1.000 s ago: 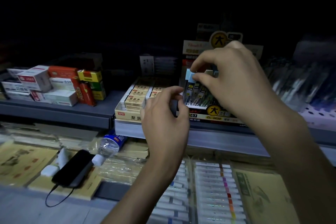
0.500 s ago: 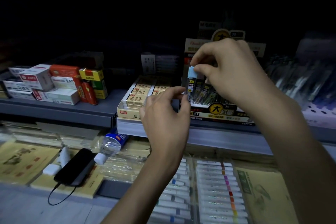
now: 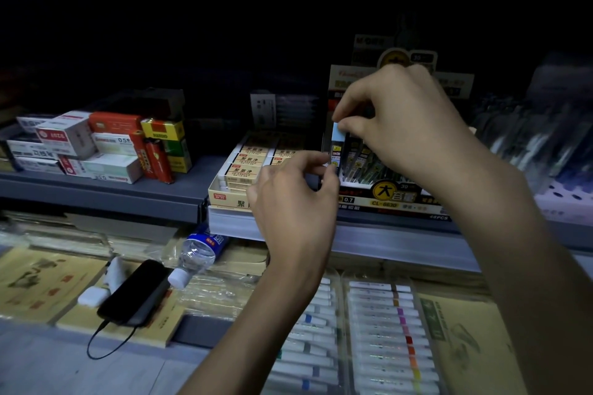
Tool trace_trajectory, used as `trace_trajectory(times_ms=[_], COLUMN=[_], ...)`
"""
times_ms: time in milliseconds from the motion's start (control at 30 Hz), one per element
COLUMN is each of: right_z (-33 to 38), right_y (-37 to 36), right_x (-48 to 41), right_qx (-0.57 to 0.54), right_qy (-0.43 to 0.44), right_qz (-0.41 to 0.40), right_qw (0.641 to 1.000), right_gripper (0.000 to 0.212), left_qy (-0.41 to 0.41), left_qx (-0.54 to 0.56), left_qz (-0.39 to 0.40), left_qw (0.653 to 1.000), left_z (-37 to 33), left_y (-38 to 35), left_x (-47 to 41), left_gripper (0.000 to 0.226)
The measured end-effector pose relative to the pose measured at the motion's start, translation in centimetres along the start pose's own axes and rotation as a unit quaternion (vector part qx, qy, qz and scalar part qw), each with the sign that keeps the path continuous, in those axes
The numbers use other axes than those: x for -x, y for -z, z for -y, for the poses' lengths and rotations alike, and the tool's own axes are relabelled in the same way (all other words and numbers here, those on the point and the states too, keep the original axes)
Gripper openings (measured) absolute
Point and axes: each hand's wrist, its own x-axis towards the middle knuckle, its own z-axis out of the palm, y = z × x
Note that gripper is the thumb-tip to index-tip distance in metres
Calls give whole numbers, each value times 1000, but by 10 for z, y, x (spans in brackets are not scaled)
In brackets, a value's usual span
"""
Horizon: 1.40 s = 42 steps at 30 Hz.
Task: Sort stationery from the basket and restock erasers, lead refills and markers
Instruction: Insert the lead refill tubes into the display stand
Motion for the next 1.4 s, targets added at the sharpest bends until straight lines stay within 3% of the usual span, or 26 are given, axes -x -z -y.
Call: trace_trajectory(times_ms=[567,800,1067,1400], right_z=[-13,-23,-16,-12], right_y=[22,32,11,-1], right_x=[13,21,17,14], right_qx=[-33,-2,-27,-3], right_qy=[-25,-45,-41,-36], right_qz=[-33,17,-29,-36], right_qw=[999,999,998,999], right_gripper=[7,12,6,4], left_qy=[-54,-26,7,22], left_qx=[74,136,141,176], left_qz=[1,64,78,82], left_qw=[996,988,987,981], left_z=[-2,-11,-11,-8], left_y=[7,1,-6,-8], left_x=[10,21,24,23], left_gripper=[9,14,26,24])
